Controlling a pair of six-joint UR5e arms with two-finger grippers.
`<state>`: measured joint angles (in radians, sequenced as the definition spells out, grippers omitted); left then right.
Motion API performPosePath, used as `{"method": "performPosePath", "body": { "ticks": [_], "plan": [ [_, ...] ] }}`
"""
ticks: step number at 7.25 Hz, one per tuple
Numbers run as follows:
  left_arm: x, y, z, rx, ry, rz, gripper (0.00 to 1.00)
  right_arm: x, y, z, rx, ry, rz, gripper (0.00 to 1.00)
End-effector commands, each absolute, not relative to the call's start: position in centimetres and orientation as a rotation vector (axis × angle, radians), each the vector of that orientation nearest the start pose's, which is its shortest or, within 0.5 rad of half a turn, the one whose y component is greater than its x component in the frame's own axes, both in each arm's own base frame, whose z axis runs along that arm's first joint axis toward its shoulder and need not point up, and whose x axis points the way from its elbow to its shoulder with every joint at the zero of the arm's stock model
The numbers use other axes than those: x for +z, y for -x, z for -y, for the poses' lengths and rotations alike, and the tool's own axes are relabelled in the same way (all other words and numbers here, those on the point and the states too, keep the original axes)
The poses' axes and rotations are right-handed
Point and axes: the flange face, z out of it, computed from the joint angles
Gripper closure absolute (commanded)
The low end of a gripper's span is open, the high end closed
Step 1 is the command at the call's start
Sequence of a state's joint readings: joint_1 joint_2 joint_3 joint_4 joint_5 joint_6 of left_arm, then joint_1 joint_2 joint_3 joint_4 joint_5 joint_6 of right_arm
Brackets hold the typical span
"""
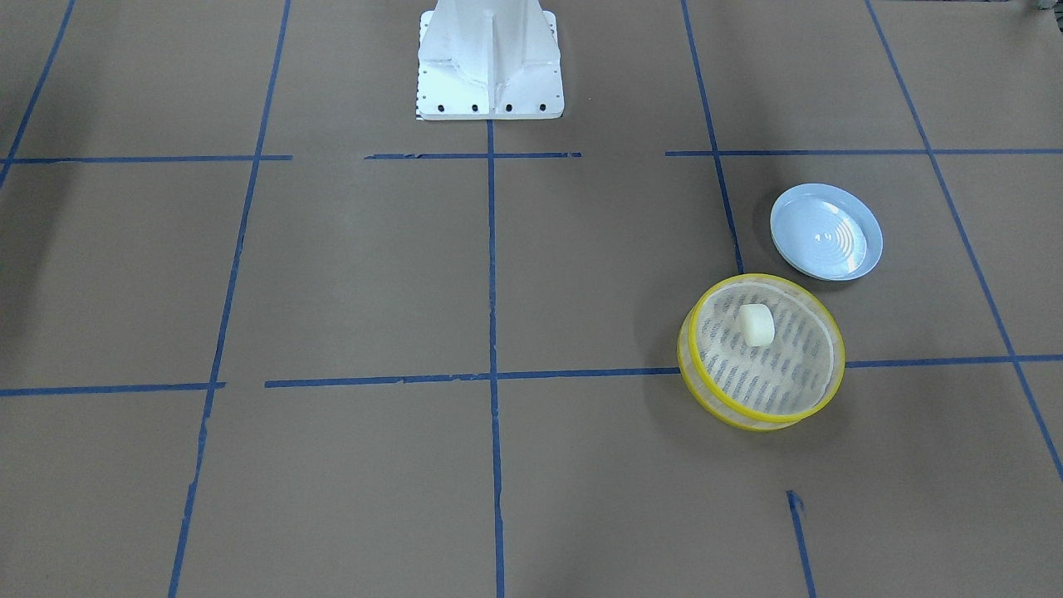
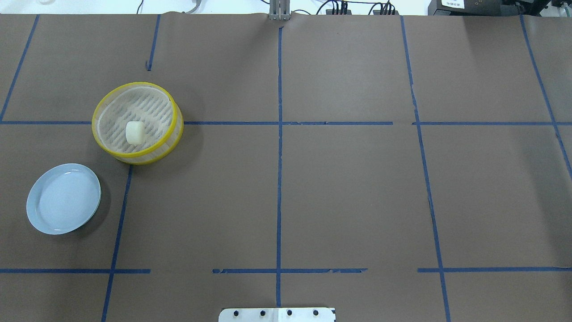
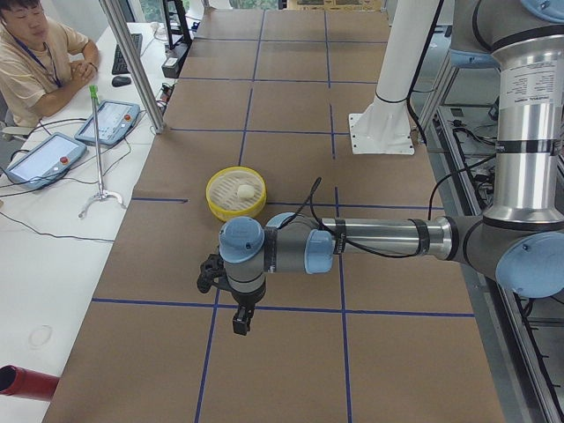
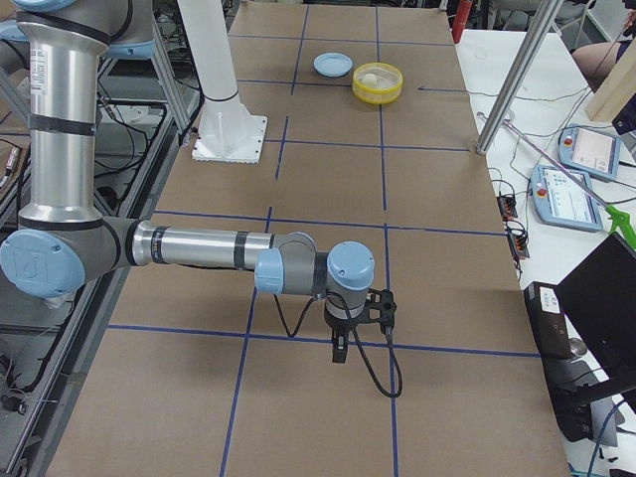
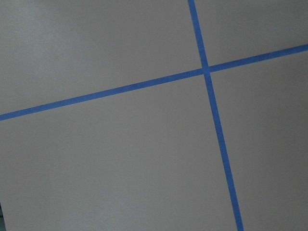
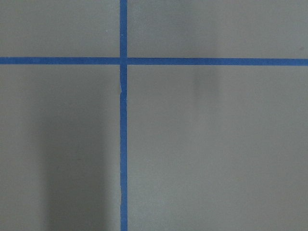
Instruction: Place bun in steamer
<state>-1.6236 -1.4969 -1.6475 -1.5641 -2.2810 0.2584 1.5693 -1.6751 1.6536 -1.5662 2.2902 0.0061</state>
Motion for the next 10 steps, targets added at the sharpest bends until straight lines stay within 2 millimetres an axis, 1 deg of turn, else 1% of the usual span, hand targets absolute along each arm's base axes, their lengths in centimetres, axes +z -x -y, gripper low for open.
{"method": "performPosePath", "body": {
  "ticks": [1,2,3,4,5,6,9,10],
  "plan": [
    [66.4,9.2,44.4,0.201,-0.109,-0.703,0.00,67.1,-6.7,44.6,0.011,0.020,0.719,0.00],
    [66.6,9.2,44.0,0.199,-0.103,-0.704,0.00,67.0,-6.7,44.6,0.010,0.019,0.719,0.00],
    [66.9,9.1,42.9,0.200,-0.097,-0.703,0.00,67.0,-6.7,44.6,0.010,0.019,0.719,0.00],
    [65.4,9.1,43.3,0.204,-0.125,-0.698,0.00,67.0,-6.7,44.6,0.010,0.019,0.719,0.00],
    [64.8,9.1,43.3,0.214,-0.140,-0.697,0.00,67.0,-6.7,44.6,0.010,0.019,0.719,0.00],
    [64.9,9.1,43.2,0.210,-0.131,-0.698,0.00,67.0,-6.7,44.6,0.010,0.019,0.719,0.00],
    [64.0,9.1,44.2,0.204,-0.117,-0.697,0.00,67.0,-6.7,44.6,0.010,0.019,0.719,0.00],
    [63.9,9.2,44.2,0.204,-0.118,-0.697,0.00,67.0,-6.7,44.6,0.010,0.019,0.719,0.00]
  ]
}}
